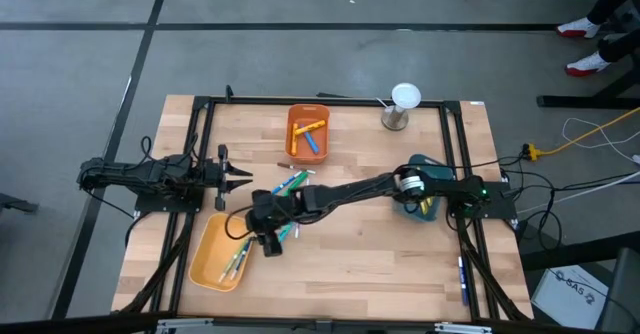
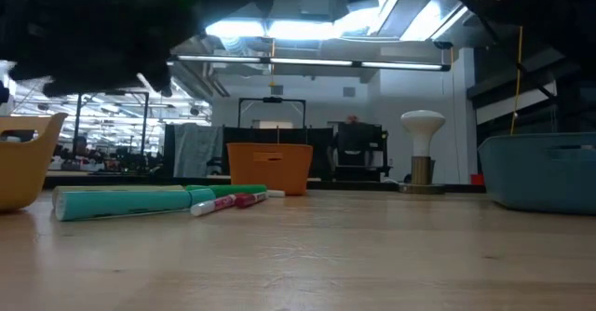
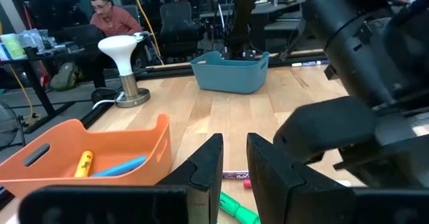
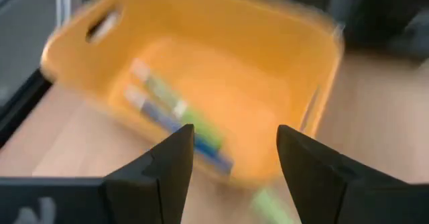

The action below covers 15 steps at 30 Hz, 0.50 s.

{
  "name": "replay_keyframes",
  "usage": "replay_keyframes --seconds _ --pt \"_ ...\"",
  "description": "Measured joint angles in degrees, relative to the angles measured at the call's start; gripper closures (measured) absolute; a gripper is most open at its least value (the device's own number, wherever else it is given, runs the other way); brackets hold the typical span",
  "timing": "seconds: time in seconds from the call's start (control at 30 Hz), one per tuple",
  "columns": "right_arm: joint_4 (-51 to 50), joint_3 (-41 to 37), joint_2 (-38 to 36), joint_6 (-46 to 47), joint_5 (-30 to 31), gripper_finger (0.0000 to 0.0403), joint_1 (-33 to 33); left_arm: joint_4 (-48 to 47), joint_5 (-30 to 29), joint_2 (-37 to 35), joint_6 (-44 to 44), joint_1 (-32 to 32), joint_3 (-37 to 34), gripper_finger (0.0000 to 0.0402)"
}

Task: Pick & Place Markers
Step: Put the light blue highlighter pen into the orange bin

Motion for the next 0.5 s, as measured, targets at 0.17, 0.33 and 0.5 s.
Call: replay_keyframes --seconds 0.17,0.33,0.5 --pt "-6.73 0.20 -1.81 1.44 -4.72 0.0191 0.06 0.04 -0.01 0.02 -0.02 -0.02 0.00 0.0334" --pt "-12.99 0.18 -1.70 1.65 -4.88 0.0191 0.09 0.02 -0.03 0.06 -0.02 0.00 0.00 0.0338" --pt "-21.10 0.17 -1.70 1.45 -4.87 0.0191 0.06 0.02 -0.05 0.06 0.00 -0.02 0.00 0.0337"
